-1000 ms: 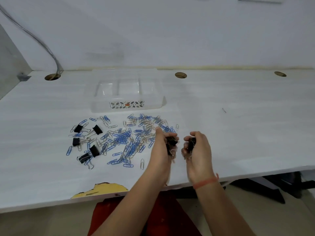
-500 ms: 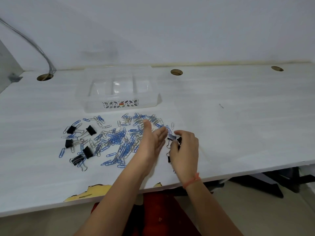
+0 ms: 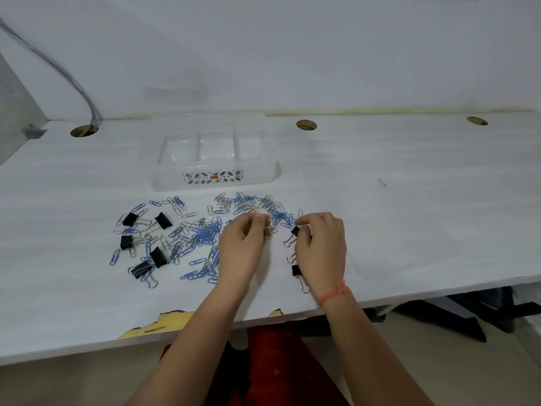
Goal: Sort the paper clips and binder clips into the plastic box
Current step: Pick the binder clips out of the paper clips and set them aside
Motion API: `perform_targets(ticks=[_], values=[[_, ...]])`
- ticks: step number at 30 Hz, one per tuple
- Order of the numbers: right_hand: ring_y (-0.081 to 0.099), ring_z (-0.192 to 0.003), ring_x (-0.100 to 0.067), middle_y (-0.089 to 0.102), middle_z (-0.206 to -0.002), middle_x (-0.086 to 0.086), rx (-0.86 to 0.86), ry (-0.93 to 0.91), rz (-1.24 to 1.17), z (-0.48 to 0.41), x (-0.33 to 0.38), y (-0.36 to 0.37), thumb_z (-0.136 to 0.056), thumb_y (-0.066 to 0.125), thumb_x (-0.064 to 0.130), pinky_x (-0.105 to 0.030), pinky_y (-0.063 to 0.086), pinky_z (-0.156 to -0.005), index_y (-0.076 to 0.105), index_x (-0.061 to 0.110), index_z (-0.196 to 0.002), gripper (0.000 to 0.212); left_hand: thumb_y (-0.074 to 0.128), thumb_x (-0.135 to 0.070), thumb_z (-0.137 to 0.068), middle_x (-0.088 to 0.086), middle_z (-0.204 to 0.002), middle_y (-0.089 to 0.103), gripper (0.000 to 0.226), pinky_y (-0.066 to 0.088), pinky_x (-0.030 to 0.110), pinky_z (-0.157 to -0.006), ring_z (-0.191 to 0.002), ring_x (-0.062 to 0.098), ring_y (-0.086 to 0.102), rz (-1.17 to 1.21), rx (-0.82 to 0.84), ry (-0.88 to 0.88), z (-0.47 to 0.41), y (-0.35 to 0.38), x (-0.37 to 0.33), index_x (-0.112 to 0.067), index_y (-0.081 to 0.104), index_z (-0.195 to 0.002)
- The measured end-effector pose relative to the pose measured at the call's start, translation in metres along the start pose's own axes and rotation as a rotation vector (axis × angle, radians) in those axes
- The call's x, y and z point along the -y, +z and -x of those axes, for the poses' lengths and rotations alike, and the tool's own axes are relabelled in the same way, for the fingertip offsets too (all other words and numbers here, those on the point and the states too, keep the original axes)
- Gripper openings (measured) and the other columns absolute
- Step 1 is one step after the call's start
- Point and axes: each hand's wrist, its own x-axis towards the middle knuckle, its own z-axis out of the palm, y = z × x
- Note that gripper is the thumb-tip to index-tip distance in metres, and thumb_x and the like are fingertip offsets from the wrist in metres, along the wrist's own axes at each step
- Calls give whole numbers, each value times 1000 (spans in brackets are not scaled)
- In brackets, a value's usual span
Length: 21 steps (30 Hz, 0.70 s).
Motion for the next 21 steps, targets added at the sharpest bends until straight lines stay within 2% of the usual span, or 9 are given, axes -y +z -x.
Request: perform_targets(ticks=[3, 9, 13, 15, 17, 21], values=[[54, -99, -19, 66, -99, -1, 59, -17, -51, -8, 13, -4, -85, 51, 6, -25, 42, -78, 70, 17, -90, 22, 53, -16, -89, 0, -79, 71, 19, 54, 40, -77, -77, 19, 67, -144, -43, 76, 1, -8, 0, -19, 71, -85], [61, -95, -19, 68, -98, -3, 224, -100, -193, -6, 46, 0, -81, 56, 2, -31, 50, -85, 70, 15, -91, 22, 58, -13, -83, -9, -74, 68, 15, 49, 28, -63, -66, 10, 61, -332, -118, 136, 3, -42, -8, -21, 70, -85], [59, -84, -8, 69, -99, 0, 490, -182, -150, 7, 66, 11, -81, 58, 3, -11, 44, -76, 72, 15, -96, 23, 62, -12, -79, -10, -71, 67, 13, 42, 23, -57, -68, 10, 62, -536, -232, 161, 10, -83, -10, -22, 69, -81], [58, -78, -8, 70, -96, -1, 584, -232, -126, 15, 76, 21, -78, 58, 3, -7, 40, -68, 72, 14, -95, 25, 64, -12, -79, -6, -73, 67, 10, 38, 24, -57, -71, 15, 62, -654, -299, 161, 14, -105, -6, -20, 69, -81], [60, -77, -12, 71, -94, -4, 640, -253, -136, 21, 86, 31, -77, 59, 3, -16, 44, -69, 72, 12, -96, 25, 65, -11, -78, -1, -82, 67, 10, 36, 26, -63, -77, 19, 62, -759, -362, 177, 16, -124, 2, -17, 69, -83], [63, -91, -21, 67, -101, -9, 680, -324, -126, 29, 108, 55, -80, 61, 5, -31, 51, -84, 70, 11, -102, 24, 67, -8, -74, 10, -105, 65, 24, 38, 29, -74, -96, 31, 59, -858, -437, 168, 22, -152, 23, -12, 71, -98]])
